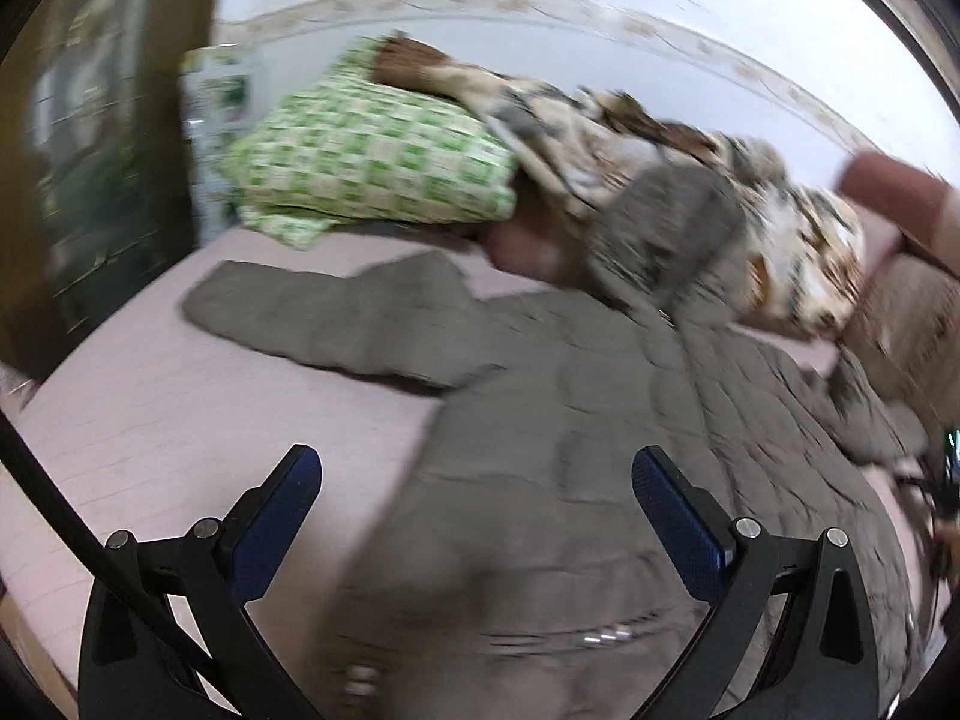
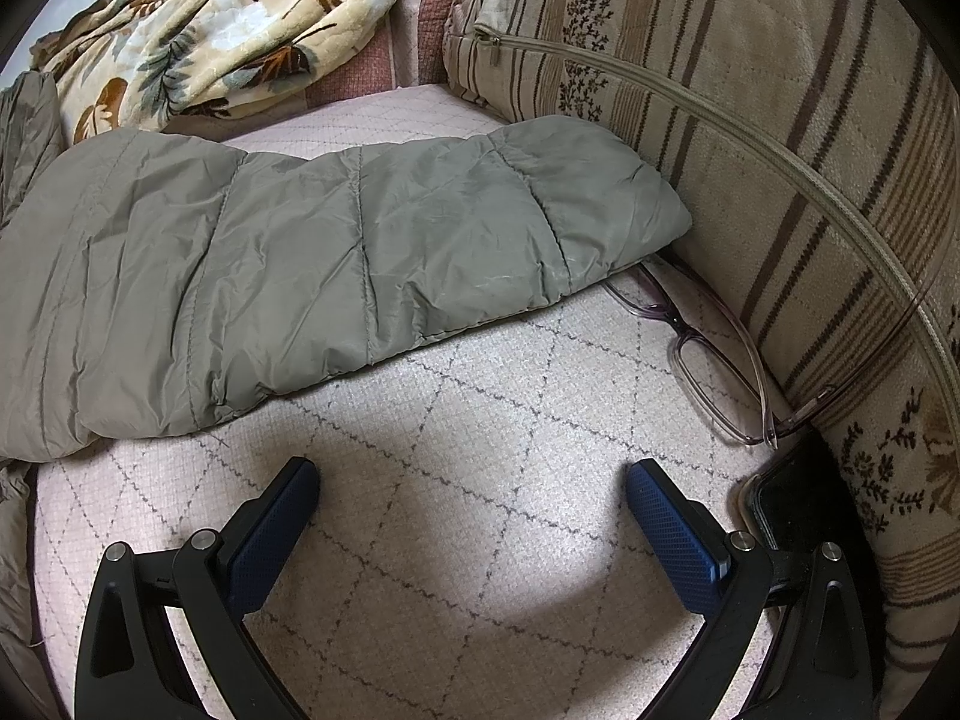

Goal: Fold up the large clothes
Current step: 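Move the right tool toward the cuff of a jacket sleeve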

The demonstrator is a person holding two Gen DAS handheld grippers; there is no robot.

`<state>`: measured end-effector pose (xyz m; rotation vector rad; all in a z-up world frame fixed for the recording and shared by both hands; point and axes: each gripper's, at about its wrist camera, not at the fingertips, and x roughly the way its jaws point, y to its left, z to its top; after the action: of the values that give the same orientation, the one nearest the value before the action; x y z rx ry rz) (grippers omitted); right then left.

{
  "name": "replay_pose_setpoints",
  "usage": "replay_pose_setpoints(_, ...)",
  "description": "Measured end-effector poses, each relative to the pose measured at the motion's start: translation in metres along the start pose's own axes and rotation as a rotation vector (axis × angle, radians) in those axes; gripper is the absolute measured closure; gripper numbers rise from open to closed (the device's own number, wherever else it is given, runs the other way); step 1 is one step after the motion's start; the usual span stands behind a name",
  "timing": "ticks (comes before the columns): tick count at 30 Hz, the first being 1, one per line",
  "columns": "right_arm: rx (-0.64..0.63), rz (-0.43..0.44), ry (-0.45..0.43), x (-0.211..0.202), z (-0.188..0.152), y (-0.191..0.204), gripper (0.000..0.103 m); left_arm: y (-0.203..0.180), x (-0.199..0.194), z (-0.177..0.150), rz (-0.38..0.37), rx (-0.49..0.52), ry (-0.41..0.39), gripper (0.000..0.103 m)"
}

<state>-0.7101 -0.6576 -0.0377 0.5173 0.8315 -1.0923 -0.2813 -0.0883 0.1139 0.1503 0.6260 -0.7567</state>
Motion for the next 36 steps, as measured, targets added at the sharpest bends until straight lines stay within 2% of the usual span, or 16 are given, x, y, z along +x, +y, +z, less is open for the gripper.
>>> replay_pose_setpoints(3, 0.011, -0.013, 0.004, -0.001, 0.000, 0.000, 0.000, -0.026, 0.010, 0.001, -0.013, 0.047, 0.015, 0.000)
replay_pose_setpoints(6, 0.080, -0.062, 0.050, -0.005, -0.002, 0.003, 0.000, -0.043, 0.005, 0.001, -0.003, 0.097, -0.014, 0.000)
replay_pose_setpoints(8, 0.107, -0.058, 0.082, -0.010, -0.005, 0.003, 0.000, -0.052, 0.002, 0.000, 0.004, 0.136, -0.035, 0.000)
replay_pose_setpoints(11, 0.196, 0.046, 0.065, -0.030, -0.019, 0.000, 0.000, -0.064, 0.004, -0.001, -0.012, 0.167, -0.016, 0.000)
replay_pose_setpoints(14, 0.209, 0.126, 0.066, -0.058, -0.033, 0.007, 0.001, -0.072, 0.002, -0.003, -0.059, 0.169, -0.009, 0.000)
replay_pose_setpoints(16, 0.194, 0.142, 0.005, -0.088, -0.041, 0.014, 0.001, -0.077, -0.001, -0.006, -0.063, 0.192, -0.011, 0.000)
replay_pose_setpoints(18, 0.201, 0.193, -0.123, -0.135, -0.057, 0.017, 0.001, -0.079, -0.003, -0.008, -0.070, 0.203, -0.012, 0.000)
replay_pose_setpoints(21, 0.180, 0.229, -0.213, -0.179, -0.077, 0.027, 0.001, -0.079, -0.003, -0.008, -0.084, 0.190, -0.007, 0.000)
replay_pose_setpoints(25, 0.161, 0.256, -0.240, -0.205, -0.090, 0.042, 0.001, -0.072, -0.003, -0.006, -0.089, 0.161, 0.004, 0.000)
replay_pose_setpoints(29, 0.151, 0.246, -0.317, -0.233, -0.103, 0.039, 0.001, -0.063, -0.002, -0.006, -0.093, 0.140, 0.022, 0.000)
replay_pose_setpoints(36, 0.200, 0.276, -0.334, -0.249, -0.118, 0.031, 0.001, -0.055, 0.005, -0.011, -0.084, 0.136, 0.050, 0.000)
